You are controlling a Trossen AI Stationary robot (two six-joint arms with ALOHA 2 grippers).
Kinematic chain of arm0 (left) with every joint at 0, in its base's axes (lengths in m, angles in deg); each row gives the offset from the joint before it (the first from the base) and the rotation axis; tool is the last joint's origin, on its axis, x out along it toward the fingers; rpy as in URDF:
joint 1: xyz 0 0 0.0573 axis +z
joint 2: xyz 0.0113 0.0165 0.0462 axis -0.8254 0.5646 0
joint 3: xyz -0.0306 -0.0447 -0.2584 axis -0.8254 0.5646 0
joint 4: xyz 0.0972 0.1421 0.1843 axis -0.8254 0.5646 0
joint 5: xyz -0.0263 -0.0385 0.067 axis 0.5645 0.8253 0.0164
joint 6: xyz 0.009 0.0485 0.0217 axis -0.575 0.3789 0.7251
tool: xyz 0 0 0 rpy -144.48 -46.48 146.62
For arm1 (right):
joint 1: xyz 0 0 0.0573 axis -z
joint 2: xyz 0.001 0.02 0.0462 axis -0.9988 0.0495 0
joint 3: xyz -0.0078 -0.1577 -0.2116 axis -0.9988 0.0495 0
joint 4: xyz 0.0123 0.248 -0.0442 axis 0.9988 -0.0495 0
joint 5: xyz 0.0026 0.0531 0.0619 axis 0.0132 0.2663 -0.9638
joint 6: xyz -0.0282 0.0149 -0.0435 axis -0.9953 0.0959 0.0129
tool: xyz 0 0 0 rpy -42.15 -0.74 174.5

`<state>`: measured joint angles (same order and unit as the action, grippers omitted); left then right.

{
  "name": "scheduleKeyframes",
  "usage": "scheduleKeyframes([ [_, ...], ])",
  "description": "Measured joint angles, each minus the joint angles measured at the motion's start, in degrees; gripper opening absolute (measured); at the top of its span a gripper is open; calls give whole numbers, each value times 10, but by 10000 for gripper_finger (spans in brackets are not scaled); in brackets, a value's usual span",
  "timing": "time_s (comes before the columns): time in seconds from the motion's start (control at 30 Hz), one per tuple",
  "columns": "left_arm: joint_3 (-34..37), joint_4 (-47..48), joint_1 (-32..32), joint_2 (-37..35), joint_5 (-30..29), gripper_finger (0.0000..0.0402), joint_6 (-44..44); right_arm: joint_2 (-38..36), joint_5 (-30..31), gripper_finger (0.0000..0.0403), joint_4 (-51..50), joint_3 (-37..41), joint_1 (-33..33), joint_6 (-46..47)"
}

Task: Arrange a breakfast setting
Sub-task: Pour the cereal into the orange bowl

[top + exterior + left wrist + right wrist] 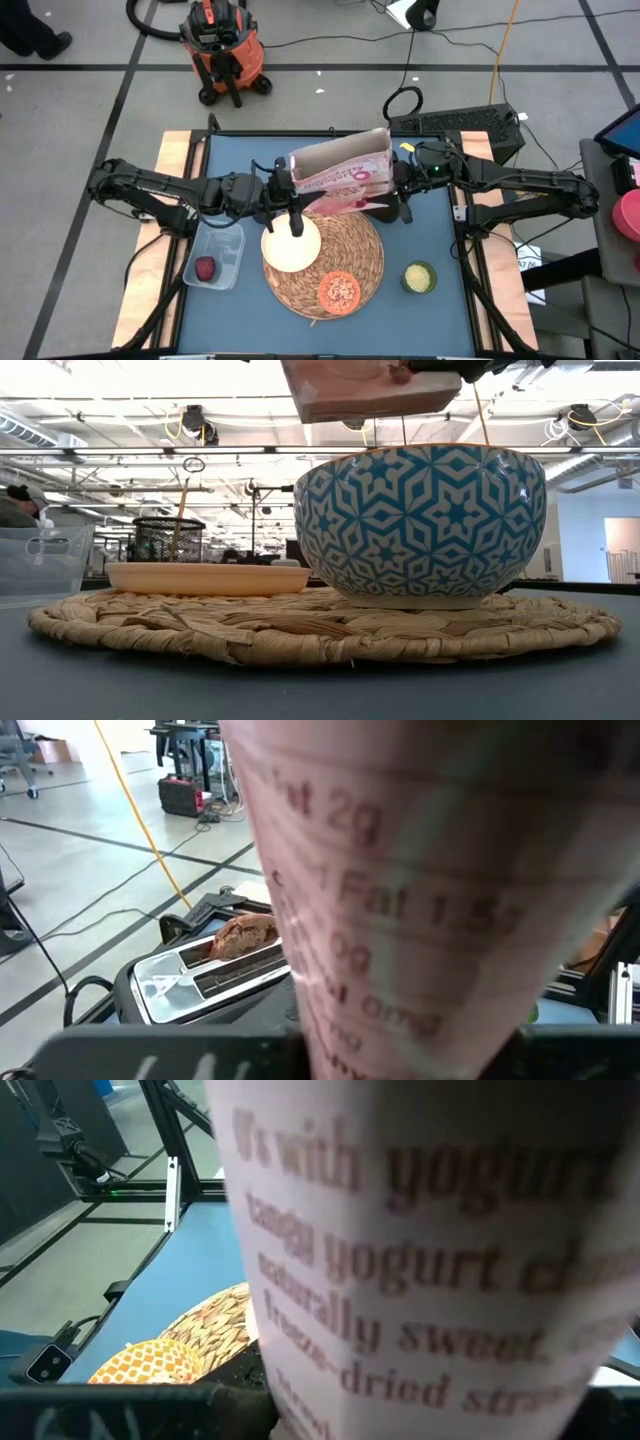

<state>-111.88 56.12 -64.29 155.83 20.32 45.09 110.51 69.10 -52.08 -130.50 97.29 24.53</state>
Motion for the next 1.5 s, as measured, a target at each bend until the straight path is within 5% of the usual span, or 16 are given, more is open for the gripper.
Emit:
scheduleKeyframes([
  [0.27, 0, 0, 0, 0, 0, 10, 2, 0, -1, 141, 3, 0, 0, 0],
  [0.63, 0, 1, 0, 0, 0, 6, 3, 0, 0, 154, 4, 0, 0, 0],
  [1.23, 0, 3, 0, 1, -5, 4, 2, 0, 7, 327, 7, 0, 0, 0],
  [1.5, 0, 3, 2, -3, -8, 4, 2, 0, 61, 354, 9, 0, 0, -2],
])
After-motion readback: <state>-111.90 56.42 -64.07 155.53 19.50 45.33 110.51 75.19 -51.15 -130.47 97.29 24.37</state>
